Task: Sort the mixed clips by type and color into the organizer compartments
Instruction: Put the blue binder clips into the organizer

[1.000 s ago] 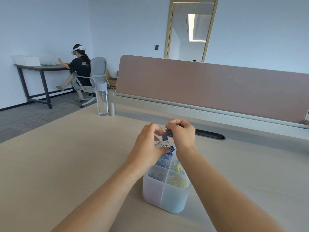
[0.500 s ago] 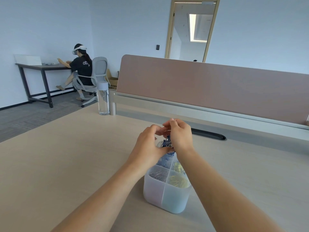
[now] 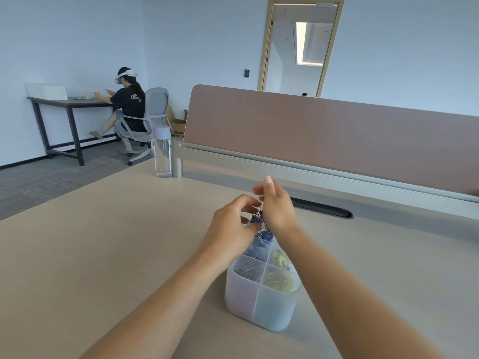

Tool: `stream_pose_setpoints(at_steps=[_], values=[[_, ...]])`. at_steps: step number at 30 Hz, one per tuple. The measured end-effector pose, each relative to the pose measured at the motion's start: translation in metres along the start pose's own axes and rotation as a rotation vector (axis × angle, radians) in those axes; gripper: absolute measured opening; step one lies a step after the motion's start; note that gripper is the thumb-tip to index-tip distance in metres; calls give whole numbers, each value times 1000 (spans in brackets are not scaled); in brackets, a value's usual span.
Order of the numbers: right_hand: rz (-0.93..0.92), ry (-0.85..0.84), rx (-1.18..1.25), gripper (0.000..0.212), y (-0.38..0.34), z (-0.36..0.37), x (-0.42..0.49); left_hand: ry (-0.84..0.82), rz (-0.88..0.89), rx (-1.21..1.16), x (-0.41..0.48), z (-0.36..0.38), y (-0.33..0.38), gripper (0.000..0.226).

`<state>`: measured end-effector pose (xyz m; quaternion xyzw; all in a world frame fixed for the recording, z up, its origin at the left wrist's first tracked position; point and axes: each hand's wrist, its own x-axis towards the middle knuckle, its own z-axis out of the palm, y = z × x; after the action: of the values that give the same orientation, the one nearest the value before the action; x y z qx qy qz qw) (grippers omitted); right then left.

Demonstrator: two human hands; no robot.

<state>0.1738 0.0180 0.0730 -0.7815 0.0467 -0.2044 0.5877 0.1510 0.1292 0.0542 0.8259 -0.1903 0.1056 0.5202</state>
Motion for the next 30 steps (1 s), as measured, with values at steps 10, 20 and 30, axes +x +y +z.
stream_pose_setpoints(at_steps=[10, 20, 30], values=[[127, 170, 317, 36, -3, -11, 0, -28, 16, 11, -1, 2, 0, 31], [74, -152, 222, 31, 0, -24, -6, -41, 138, 274, 1, 5, -1, 18], [-91, -321, -278, 6, 2, -63, -16, 13, 100, 233, 2, 6, -6, 9]])
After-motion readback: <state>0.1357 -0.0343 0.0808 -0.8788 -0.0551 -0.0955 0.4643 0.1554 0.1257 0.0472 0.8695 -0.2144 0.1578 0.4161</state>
